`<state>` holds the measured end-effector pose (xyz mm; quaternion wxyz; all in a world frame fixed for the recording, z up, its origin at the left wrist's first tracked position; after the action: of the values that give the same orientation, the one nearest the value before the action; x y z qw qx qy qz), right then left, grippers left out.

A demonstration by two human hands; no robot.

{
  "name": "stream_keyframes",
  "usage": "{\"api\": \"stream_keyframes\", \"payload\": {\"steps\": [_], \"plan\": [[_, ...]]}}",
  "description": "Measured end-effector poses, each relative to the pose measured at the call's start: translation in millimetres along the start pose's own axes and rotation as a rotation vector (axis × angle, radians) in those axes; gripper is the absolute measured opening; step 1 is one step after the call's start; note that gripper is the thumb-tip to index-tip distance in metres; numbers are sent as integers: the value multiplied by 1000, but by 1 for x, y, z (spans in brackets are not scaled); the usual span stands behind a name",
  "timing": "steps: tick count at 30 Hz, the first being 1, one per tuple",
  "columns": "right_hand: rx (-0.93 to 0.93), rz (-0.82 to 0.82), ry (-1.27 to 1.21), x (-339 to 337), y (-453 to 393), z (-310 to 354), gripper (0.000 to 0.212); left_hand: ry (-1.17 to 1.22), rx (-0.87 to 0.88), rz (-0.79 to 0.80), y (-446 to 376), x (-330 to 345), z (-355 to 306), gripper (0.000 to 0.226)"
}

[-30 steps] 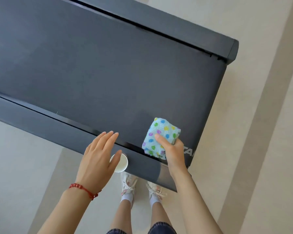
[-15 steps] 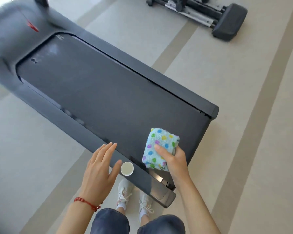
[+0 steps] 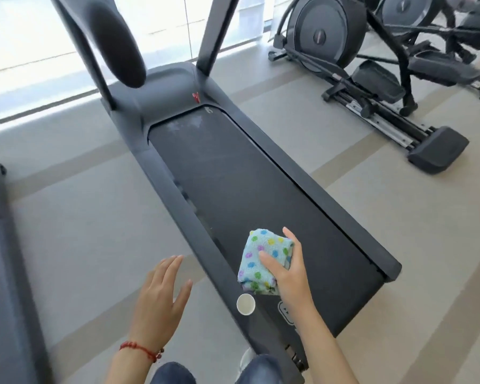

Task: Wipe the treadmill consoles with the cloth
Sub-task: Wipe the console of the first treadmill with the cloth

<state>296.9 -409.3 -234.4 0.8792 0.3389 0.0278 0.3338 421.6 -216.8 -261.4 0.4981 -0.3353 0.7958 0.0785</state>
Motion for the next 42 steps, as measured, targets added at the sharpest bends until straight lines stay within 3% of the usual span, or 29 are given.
{"api": "stream_keyframes", "payload": {"steps": [6,13,16,24,30,39,42], "plan": [[7,106,124,99,25,-13,42,-38,-49,-63,34,-65,66,55],[40,223,205,228,50,-38,47,-127,-67,-133,66,-155,156,64],[8,250,231,272,52,-36,50,-159,-97,-150,72,-181,187,57],[-93,283,296,345,25,-12,61,-155,-155,-161,54,-212,240,57],[-137,351,286,396,-27,20,71,-171,-173,-182,1,-234,283,72],[-229,414,359,489,-108,87,29,-255,-205,-155,-96,-284,344,72],[-218,417,325,519,-127,108,25,-259,-185,-165,-126,-299,367,71]]}}
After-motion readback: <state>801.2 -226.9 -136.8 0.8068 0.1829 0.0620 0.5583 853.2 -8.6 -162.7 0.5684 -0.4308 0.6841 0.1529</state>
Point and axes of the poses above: each hand's wrist, its own y-axis away from the middle knuckle, its own x-axis out of the palm, z = x × y, the point moved 2 cm from there along -y, towards the middle knuckle, and after that the axes turned 13 degrees about x, right-handed, at the moved point
